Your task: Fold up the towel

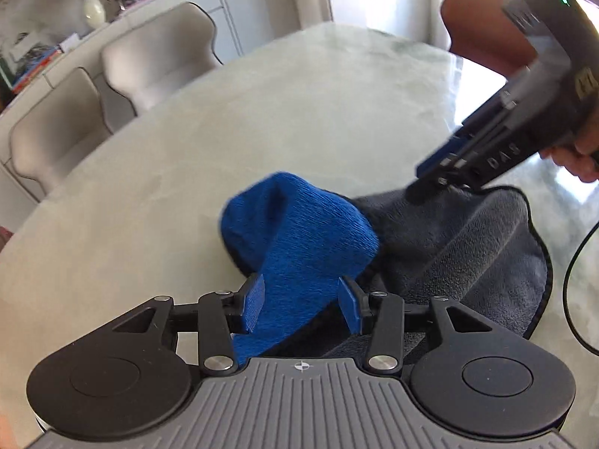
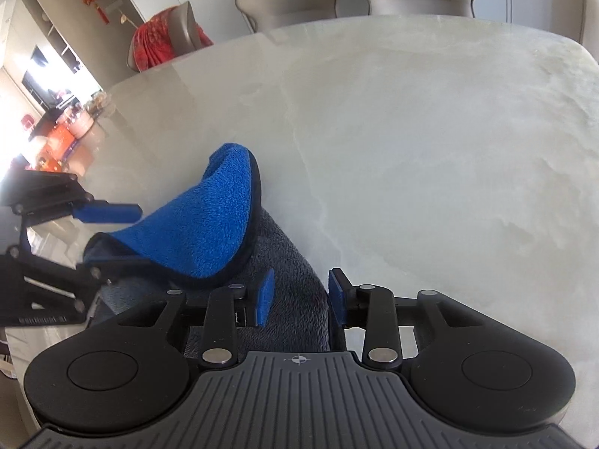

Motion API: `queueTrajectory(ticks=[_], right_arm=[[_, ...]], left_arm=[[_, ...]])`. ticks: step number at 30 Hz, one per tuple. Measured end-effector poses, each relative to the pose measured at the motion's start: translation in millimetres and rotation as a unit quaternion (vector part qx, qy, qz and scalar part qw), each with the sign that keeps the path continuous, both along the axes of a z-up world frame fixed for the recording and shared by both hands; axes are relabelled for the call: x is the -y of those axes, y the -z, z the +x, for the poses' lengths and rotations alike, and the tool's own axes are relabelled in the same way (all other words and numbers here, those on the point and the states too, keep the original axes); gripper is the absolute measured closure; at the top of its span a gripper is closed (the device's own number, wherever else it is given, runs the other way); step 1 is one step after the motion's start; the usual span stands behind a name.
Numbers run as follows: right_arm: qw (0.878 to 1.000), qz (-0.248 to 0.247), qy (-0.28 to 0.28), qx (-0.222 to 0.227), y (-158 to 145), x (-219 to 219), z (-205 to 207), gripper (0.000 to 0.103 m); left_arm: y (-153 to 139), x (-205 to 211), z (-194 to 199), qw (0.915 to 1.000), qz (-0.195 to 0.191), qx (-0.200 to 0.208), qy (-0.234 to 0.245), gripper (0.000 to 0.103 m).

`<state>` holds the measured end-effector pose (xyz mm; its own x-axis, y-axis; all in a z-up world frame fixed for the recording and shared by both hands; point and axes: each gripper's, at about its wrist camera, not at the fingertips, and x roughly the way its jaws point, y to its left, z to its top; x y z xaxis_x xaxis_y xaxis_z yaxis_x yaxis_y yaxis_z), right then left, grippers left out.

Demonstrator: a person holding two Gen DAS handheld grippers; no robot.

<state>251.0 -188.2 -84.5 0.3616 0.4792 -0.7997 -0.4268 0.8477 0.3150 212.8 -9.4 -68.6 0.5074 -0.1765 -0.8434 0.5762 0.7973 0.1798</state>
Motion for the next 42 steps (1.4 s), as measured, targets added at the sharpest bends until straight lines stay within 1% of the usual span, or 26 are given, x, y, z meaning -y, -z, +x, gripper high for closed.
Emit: queueTrajectory(ticks=[3, 5, 8, 9, 10, 11, 12, 13, 14, 17, 20, 22, 24, 25, 28, 31, 33, 36, 37, 38, 39, 40, 42], right_arm=[[1.0, -0.004, -0.012, -0.009, 7, -10, 7, 0.069], [1.0, -0.005, -0.022, -0.006, 8, -16, 8, 0.065], [0.999, -0.001, -0.042, 0.0, 8, -24, 4, 0.065], [0.999, 0.0, -0.05, 0.003, 7, -26, 3, 0.071], [0.998, 0.002, -0.059, 0.007, 7, -29, 0, 0.089], [0.997, 0.004, -0.071, 0.015, 5, -32, -4, 0.094], [0.997, 0.005, -0.071, 0.026, 1, -31, -7, 0.094], [0.997, 0.005, -0.072, 0.037, -3, -31, -11, 0.094], [0.996, 0.005, -0.07, 0.049, -8, -30, -14, 0.095], [0.995, -0.001, -0.034, 0.095, -29, -19, -12, 0.095], [0.99, -0.022, -0.004, 0.141, -50, -9, -6, 0.095], [0.985, -0.045, 0.004, 0.167, -61, -5, -2, 0.095], [0.981, -0.064, 0.009, 0.185, -67, -3, -1, 0.095], [0.98, -0.069, 0.009, 0.184, -67, -3, -1, 0.094], [0.984, -0.087, -0.002, 0.158, -61, -2, -2, 0.092], [0.987, -0.099, -0.039, 0.119, -48, -4, -13, 0.091], [0.989, -0.092, -0.071, 0.095, -43, -4, -22, 0.09], [0.988, -0.08, -0.115, 0.06, -40, -3, -24, 0.084], [0.988, -0.076, -0.121, 0.055, -41, -1, -22, 0.082], [0.989, -0.068, -0.12, 0.052, -43, 2, -17, 0.081], [0.99, -0.06, -0.118, 0.049, -45, 6, -13, 0.078], [0.991, -0.051, -0.113, 0.047, -47, 9, -7, 0.073], [0.995, -0.024, -0.084, 0.051, -52, 18, 9, 0.072]], left_arm=[[13, 5, 0, 0.9997, 0.016, -0.008, 0.015, 0.056], [18, 7, -2, 0.9993, 0.026, -0.01, 0.025, 0.055], [23, 3, -2, 0.999, 0.033, -0.013, 0.027, 0.054], [23, 1, 0, 0.9993, 0.026, -0.017, 0.021, 0.056], [24, -1, 2, 0.9995, 0.019, -0.021, 0.015, 0.062], [24, -3, 4, 0.9996, 0.011, -0.026, 0.008, 0.068], [23, -6, 8, 0.9995, -0.002, -0.032, -0.006, 0.076], [21, -9, 10, 0.9994, -0.008, -0.031, -0.015, 0.081], [17, -12, 11, 0.9993, -0.016, -0.026, -0.021, 0.083], [3, -21, 16, 0.9983, -0.041, -0.002, -0.041, 0.089], [-12, -29, 28, 0.9965, -0.053, 0.029, -0.057, 0.09], [-21, -35, 38, 0.9948, -0.057, 0.05, -0.068, 0.09], [-26, -40, 48, 0.993, -0.061, 0.061, -0.08, 0.09], [-26, -43, 51, 0.9922, -0.063, 0.062, -0.088, 0.09], [-23, -52, 54, 0.9899, -0.068, 0.057, -0.11, 0.09], [-13, -62, 49, 0.9888, -0.066, 0.038, -0.129, 0.089], [-14, -67, 43, 0.9891, -0.059, 0.028, -0.132, 0.088], [-7, -75, 34, 0.9901, -0.041, 0.008, -0.134, 0.084], [-7, -77, 30, 0.9902, -0.038, 0.005, -0.135, 0.083], [-7, -79, 28, 0.9903, -0.034, 0.003, -0.135, 0.083], [-9, -79, 29, 0.9906, -0.031, 0.005, -0.133, 0.082], [-11, -80, 29, 0.991, -0.028, 0.008, -0.131, 0.076], [-21, -77, 24, 0.9921, -0.022, 0.022, -0.122, 0.07]])
